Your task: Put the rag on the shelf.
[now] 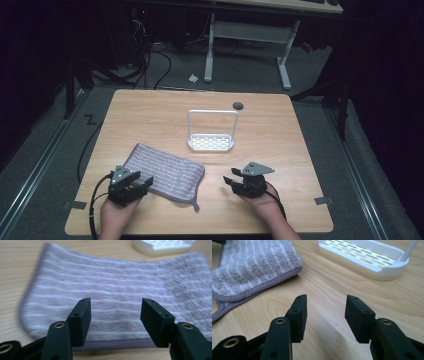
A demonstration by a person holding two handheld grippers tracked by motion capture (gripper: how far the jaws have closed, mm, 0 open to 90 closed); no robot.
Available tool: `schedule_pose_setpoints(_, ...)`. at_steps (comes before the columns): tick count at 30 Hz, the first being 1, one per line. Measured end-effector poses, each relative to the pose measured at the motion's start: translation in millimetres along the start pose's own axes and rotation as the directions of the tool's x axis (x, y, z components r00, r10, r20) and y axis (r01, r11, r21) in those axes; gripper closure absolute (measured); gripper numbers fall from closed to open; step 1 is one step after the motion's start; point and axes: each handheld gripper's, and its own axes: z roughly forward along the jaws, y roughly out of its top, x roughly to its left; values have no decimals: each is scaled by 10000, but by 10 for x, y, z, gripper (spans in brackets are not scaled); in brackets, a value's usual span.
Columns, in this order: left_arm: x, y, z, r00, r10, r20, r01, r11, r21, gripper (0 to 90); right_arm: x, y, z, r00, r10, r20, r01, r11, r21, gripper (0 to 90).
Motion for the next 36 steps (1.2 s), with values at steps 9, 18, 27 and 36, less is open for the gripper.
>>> schedule_pose_setpoints(9,-250,-38,56,9898,817,1169,-862,9957,337,614,78,-7,-9,10000,-73,7,73,10000,24,534)
schedule_pose_setpoints(18,-203,-21,139,9892,1415,393,-1445,9857,870,829,163,21,109,9999,-96,92,94,9997,244,559)
schedule_pose_setpoints(27,270,5,-38,9890,-246,-1458,281,9994,217,693,312,116,171,9987,10,-505,-8,10000,33,698)
schedule_pose_setpoints(36,-129,-5,35,9986,462,263,-477,9971,589,659,529,449,494,9957,-545,-752,544,9985,-29,744)
